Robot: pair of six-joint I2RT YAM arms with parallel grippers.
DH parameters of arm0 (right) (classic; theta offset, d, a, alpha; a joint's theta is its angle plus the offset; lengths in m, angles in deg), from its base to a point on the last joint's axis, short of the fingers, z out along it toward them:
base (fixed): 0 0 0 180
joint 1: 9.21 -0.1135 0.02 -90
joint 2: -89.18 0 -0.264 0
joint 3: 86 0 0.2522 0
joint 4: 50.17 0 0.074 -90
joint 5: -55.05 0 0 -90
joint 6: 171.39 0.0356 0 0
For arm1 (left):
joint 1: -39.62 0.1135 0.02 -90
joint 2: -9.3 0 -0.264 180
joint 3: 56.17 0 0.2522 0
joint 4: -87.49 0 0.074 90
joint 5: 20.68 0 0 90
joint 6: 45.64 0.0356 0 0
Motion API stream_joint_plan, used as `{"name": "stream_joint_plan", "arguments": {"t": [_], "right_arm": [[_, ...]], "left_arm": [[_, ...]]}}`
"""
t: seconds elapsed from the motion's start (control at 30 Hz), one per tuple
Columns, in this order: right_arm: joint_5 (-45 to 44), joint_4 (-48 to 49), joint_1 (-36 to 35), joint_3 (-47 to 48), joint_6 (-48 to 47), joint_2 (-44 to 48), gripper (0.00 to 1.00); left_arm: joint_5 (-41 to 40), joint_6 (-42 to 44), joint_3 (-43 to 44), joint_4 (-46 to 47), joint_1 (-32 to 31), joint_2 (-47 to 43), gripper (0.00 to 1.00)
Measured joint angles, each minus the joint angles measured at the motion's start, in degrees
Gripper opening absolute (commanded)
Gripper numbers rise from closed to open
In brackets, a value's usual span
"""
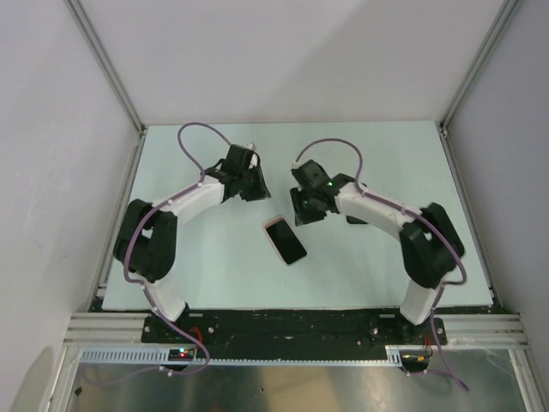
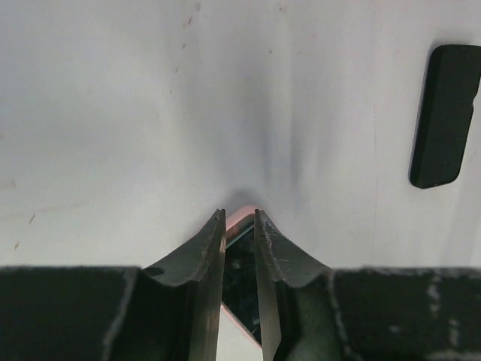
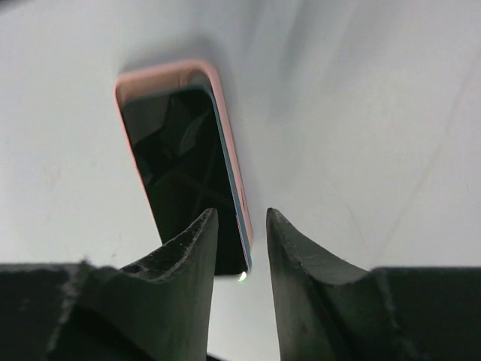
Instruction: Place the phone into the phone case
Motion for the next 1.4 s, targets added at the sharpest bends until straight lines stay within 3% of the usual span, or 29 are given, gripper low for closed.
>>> {"name": "stream_joint_plan", "arguments": {"t": [0.2, 0.43, 0.67, 0.97, 1.4], "right_arm": [[-0.4, 1.7, -0.4, -13.6, 3.4, 15.9, 0.43], [3.3, 5.6, -2.6, -27.8, 8.6, 25.3, 0.32], [5.3, 10.3, -7.3, -30.9, 13.5, 25.1, 0.22], [6.0, 14.8, -8.4, -31.1, 16.1, 20.8, 0.18], [4.2, 15.5, -9.7, -31.3, 16.4, 18.0, 0.17]], "left_arm": [[3.0, 3.7, 4.6, 0.0, 0.0, 5.3, 0.28], [4.9, 5.6, 5.1, -0.2, -0.3, 7.4, 0.27], [4.6, 5.6, 4.9, -0.4, -1.6, 8.9, 0.19], [1.1, 4.4, 1.2, -0.5, -2.8, 8.9, 0.01], [-2.6, 2.4, -1.4, -0.8, -4.2, 8.9, 0.0]]}}
